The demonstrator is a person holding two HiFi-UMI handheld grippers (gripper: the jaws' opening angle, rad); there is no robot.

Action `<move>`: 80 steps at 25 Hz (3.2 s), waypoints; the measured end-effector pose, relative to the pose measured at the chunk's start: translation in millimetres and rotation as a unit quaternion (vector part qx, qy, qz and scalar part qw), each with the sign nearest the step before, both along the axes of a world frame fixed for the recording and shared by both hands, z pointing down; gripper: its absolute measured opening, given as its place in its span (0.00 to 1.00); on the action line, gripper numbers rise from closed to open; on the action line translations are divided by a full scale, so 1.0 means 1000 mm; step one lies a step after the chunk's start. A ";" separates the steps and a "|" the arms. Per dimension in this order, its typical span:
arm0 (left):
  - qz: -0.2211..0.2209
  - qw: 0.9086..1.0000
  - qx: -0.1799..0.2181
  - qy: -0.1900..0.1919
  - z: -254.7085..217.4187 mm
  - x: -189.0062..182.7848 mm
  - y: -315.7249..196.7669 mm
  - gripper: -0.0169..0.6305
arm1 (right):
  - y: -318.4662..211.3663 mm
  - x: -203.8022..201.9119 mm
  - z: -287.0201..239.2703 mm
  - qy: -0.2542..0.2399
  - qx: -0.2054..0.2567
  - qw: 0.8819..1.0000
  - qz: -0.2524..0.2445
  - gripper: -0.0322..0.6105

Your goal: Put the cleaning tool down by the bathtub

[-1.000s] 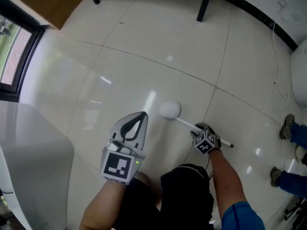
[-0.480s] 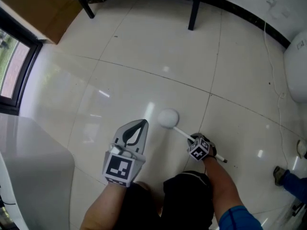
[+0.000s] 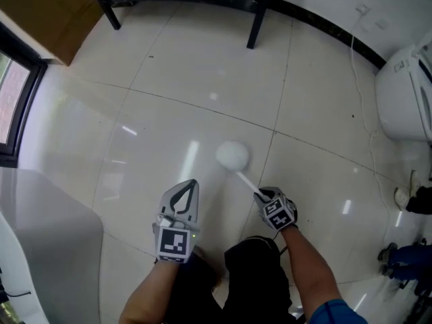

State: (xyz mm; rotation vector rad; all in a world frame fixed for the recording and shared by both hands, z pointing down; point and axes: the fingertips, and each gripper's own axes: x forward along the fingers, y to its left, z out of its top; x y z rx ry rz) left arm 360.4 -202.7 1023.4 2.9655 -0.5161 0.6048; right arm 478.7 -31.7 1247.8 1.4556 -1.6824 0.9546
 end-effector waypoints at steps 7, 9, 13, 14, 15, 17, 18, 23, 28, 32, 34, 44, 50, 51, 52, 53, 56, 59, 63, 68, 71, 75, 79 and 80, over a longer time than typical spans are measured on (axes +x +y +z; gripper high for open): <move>-0.048 0.998 -0.035 0.012 -0.155 -0.048 0.030 0.02 | -0.014 -0.021 -0.237 0.022 0.088 0.996 0.004 0.19; -0.049 0.998 -0.024 0.012 -0.210 -0.058 0.030 0.02 | -0.020 -0.032 -0.307 0.030 0.114 0.993 -0.003 0.19; -0.051 0.998 -0.004 0.022 -0.316 -0.084 0.035 0.02 | -0.028 -0.064 -0.437 0.046 0.160 0.986 -0.020 0.19; -0.053 0.998 -0.002 0.026 -0.342 -0.093 0.037 0.02 | -0.030 -0.073 -0.469 0.050 0.173 0.983 -0.021 0.19; -0.056 0.998 -0.001 0.031 -0.366 -0.102 0.039 0.02 | -0.033 -0.082 -0.501 0.054 0.187 0.981 -0.020 0.19; -0.064 0.997 -0.003 0.036 -0.412 -0.123 0.042 0.02 | -0.039 -0.098 -0.567 0.060 0.221 0.973 -0.011 0.19; -0.067 0.997 -0.003 0.035 -0.434 -0.134 0.045 0.02 | -0.042 -0.105 -0.601 0.062 0.240 0.969 -0.004 0.19; -0.062 0.998 0.013 0.025 -0.512 -0.188 0.073 0.02 | -0.036 -0.147 -0.732 0.068 0.330 0.941 0.026 0.19; -0.108 0.993 0.038 0.035 -0.562 -0.250 0.088 0.02 | -0.025 -0.210 -0.808 0.004 0.389 0.921 0.029 0.19; -0.179 0.982 0.042 0.045 -0.585 -0.312 0.116 0.02 | -0.005 -0.261 -0.809 -0.093 0.400 0.911 0.049 0.19; -0.206 0.977 0.029 0.043 -0.595 -0.335 0.135 0.02 | 0.005 -0.274 -0.812 -0.146 0.400 0.902 0.071 0.19; -0.253 0.966 0.045 0.028 -0.622 -0.460 0.168 0.02 | 0.030 -0.379 -0.838 -0.294 0.397 0.856 0.152 0.19; -0.267 0.962 0.057 0.010 -0.616 -0.578 0.154 0.01 | -0.011 -0.488 -0.836 -0.326 0.405 0.839 0.156 0.19; -0.279 0.959 0.055 0.007 -0.612 -0.601 0.149 0.02 | -0.020 -0.511 -0.830 -0.343 0.396 0.837 0.158 0.19; -0.294 0.954 0.052 0.005 -0.609 -0.624 0.145 0.02 | -0.028 -0.533 -0.824 -0.363 0.385 0.833 0.161 0.19; -0.309 0.950 0.052 0.004 -0.607 -0.646 0.141 0.01 | -0.036 -0.556 -0.817 -0.383 0.372 0.829 0.165 0.19; -0.358 0.932 0.052 -0.003 -0.603 -0.709 0.138 0.02 | -0.051 -0.621 -0.787 -0.430 0.321 0.827 0.167 0.19; -0.408 0.912 0.046 -0.012 -0.593 -0.762 0.139 0.02 | -0.061 -0.672 -0.752 -0.461 0.264 0.830 0.170 0.19; -0.449 0.893 0.027 -0.016 -0.574 -0.810 0.147 0.02 | -0.075 -0.726 -0.703 -0.490 0.198 0.822 0.210 0.19; -0.460 0.888 -0.003 -0.023 -0.536 -0.842 0.154 0.02 | -0.085 -0.786 -0.646 -0.512 0.140 0.810 0.249 0.19; -0.456 0.889 -0.016 -0.031 -0.514 -0.853 0.151 0.02 | -0.091 -0.808 -0.619 -0.517 0.118 0.802 0.274 0.19; -0.461 0.886 -0.032 -0.037 -0.482 -0.862 0.137 0.02 | -0.102 -0.821 -0.582 -0.517 0.100 0.795 0.303 0.19; -0.478 0.877 -0.045 -0.034 -0.455 -0.873 0.118 0.01 | -0.112 -0.831 -0.548 -0.511 0.081 0.791 0.326 0.19; -0.482 0.875 -0.047 -0.032 -0.450 -0.877 0.114 0.02 | -0.114 -0.835 -0.540 -0.510 0.075 0.791 0.329 0.19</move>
